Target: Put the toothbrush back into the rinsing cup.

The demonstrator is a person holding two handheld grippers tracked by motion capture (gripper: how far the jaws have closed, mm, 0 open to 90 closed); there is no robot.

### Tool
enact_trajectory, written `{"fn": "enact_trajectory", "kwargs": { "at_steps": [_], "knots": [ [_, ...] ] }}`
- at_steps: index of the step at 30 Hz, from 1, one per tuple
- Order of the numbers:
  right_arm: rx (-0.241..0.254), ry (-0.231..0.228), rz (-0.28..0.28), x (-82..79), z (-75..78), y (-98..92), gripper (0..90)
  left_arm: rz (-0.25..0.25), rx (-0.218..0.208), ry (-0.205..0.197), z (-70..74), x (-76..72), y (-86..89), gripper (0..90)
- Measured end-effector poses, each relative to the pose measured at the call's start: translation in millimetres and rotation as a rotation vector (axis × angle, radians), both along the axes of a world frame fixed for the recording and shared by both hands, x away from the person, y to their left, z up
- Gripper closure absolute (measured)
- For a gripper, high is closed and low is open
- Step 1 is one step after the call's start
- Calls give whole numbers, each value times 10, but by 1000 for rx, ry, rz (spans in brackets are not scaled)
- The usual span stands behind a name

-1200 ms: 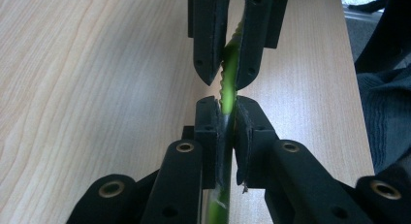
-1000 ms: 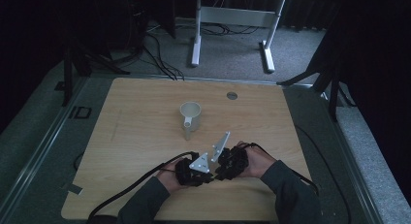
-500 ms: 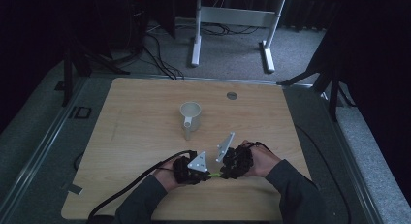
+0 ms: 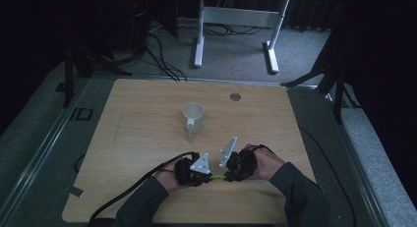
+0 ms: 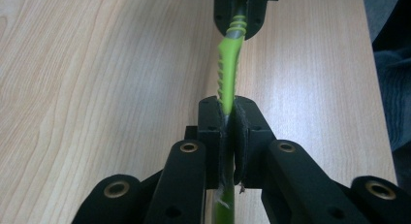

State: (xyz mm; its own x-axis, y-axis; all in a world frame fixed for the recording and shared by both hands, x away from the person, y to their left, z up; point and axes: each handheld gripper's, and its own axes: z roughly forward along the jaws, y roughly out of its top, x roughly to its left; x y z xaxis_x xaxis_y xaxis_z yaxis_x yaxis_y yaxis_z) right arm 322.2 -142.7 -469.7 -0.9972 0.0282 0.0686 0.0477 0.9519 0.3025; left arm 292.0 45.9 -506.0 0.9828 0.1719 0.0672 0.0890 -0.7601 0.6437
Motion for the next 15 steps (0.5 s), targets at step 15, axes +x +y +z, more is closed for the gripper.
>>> {"fn": "enact_trajectory", "kwargs": {
  "at_steps": [15],
  "knots": [
    [-15, 25, 15, -23, -3, 67, 839, -2, 95, -76, 6, -100, -44, 790]
  ]
}}
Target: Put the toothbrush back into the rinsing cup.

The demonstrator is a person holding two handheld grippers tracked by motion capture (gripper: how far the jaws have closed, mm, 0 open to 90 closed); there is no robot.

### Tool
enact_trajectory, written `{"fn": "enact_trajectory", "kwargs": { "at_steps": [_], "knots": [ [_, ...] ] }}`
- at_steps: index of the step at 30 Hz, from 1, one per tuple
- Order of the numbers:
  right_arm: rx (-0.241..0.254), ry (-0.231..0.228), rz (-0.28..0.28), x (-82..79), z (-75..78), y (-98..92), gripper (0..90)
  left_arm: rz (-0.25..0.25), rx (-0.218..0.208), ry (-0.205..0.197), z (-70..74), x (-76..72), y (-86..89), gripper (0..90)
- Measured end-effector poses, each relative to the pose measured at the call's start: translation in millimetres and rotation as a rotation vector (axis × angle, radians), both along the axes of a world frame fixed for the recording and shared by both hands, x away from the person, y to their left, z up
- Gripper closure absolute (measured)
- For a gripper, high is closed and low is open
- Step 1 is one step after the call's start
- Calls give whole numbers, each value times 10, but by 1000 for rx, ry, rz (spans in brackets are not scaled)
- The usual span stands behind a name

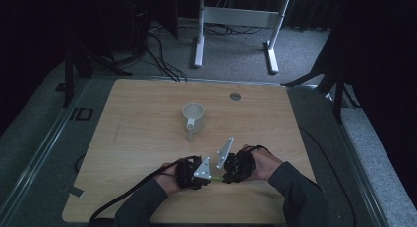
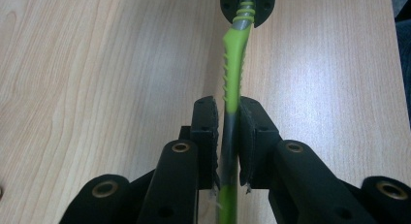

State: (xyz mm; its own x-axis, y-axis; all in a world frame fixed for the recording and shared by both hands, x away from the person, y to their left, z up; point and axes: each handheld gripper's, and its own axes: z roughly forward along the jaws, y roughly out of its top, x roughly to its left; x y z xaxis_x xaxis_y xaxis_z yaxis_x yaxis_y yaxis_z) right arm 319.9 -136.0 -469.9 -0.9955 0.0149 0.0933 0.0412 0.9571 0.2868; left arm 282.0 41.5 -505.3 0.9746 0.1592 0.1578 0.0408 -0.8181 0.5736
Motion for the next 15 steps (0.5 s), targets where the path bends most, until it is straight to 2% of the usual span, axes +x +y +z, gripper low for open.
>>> {"fn": "enact_trajectory", "kwargs": {
  "at_steps": [15],
  "knots": [
    [-3, 17, 1, 12, -53, 73, 839, -9, 38, -32, -9, -46, -14, 812]
  ]
}}
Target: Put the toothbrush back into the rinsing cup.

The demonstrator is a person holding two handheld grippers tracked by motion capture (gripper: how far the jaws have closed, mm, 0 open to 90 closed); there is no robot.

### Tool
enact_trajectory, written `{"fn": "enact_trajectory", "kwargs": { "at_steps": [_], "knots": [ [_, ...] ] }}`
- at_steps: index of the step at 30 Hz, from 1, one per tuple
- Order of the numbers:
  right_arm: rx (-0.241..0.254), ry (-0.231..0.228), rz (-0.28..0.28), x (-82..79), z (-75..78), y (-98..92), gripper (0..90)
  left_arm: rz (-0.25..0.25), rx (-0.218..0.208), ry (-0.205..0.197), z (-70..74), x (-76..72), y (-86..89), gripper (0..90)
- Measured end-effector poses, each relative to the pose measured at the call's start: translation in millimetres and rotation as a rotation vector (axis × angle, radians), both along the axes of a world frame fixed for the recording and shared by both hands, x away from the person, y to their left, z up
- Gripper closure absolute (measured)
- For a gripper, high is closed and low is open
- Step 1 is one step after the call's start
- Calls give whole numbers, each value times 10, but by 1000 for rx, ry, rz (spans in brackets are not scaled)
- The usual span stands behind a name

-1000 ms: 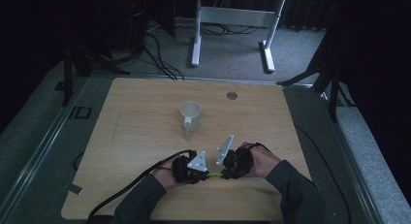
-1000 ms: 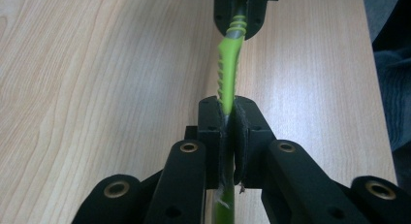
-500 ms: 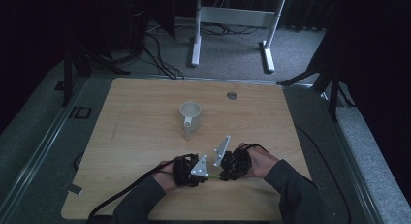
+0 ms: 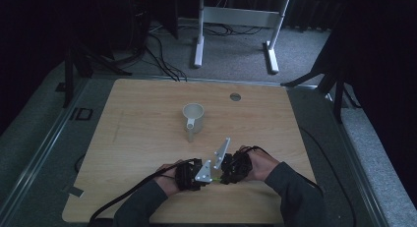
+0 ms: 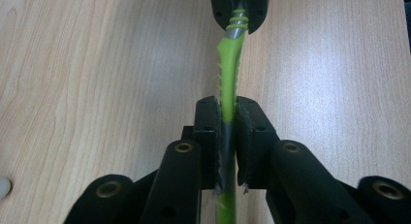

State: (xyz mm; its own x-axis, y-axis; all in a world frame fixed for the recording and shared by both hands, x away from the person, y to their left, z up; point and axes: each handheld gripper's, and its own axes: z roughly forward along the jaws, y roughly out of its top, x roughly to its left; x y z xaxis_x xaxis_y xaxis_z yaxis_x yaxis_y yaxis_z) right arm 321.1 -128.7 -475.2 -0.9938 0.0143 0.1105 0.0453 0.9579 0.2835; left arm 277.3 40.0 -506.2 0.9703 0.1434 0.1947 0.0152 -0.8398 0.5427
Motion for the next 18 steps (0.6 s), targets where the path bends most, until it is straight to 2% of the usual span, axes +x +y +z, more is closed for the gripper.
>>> {"fn": "enact_trajectory", "kwargs": {
  "at_steps": [11, 18],
  "knots": [
    [8, 6, -6, 4, -13, 15, 839, 2, -6, -5, -3, -4, -11, 820],
    [3, 9, -9, 4, -29, 25, 839, 4, 6, -11, -15, -4, -16, 824]
  ]
}}
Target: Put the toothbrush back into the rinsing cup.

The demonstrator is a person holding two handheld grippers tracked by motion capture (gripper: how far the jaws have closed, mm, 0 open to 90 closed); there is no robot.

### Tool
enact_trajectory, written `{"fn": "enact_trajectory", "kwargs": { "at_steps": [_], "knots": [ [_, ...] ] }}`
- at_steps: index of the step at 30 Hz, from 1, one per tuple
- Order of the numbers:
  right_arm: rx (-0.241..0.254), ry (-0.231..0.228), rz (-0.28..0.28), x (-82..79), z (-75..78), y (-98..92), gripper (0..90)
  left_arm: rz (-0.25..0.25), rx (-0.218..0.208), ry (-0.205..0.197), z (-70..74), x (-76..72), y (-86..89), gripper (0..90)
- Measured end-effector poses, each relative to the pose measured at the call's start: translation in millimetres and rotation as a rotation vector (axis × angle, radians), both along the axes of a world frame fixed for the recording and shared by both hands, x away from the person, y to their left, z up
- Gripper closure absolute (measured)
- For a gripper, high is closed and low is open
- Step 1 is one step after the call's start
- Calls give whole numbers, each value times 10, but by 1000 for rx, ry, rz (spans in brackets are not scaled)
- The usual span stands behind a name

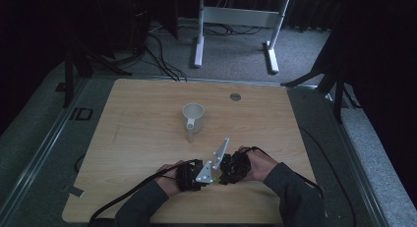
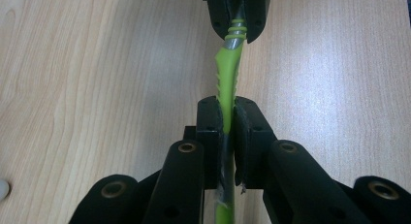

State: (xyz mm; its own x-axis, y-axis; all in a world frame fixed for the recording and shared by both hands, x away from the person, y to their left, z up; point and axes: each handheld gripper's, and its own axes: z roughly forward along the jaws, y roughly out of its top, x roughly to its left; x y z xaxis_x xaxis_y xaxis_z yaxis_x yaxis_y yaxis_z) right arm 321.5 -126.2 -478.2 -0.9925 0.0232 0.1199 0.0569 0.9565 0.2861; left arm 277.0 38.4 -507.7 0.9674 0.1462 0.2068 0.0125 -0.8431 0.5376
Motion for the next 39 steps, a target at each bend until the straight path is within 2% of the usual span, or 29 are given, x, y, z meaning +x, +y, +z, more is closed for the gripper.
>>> {"fn": "enact_trajectory", "kwargs": {
  "at_steps": [4, 9, 14, 17, 24, 33, 35, 37, 39],
  "knots": [
    [6, 5, -5, 8, -3, 5, 839, 5, -19, 1, 1, 2, -4, 807],
    [8, 6, -2, 0, -9, 9, 838, -2, -10, 2, -6, 1, -6, 829],
    [17, 2, -7, 5, 3, 1, 827, -1, -20, 7, 12, 14, 9, 834],
    [24, 5, -7, 7, 14, -3, 771, 4, -19, 4, 18, 24, 18, 834],
    [43, -6, -27, 30, 53, -29, 706, 11, -20, 8, 24, 31, 26, 834],
    [92, -41, -76, 72, 116, -66, 660, 40, -45, 31, 48, 74, 60, 835],
    [105, -71, -88, 69, 136, -72, 657, 52, -43, 37, 53, 90, 70, 835],
    [127, -87, -98, 86, 157, -90, 655, 62, -44, 43, 58, 107, 80, 835],
    [129, -98, -112, 96, 171, -104, 648, 69, -48, 47, 57, 121, 87, 835]
  ]
}}
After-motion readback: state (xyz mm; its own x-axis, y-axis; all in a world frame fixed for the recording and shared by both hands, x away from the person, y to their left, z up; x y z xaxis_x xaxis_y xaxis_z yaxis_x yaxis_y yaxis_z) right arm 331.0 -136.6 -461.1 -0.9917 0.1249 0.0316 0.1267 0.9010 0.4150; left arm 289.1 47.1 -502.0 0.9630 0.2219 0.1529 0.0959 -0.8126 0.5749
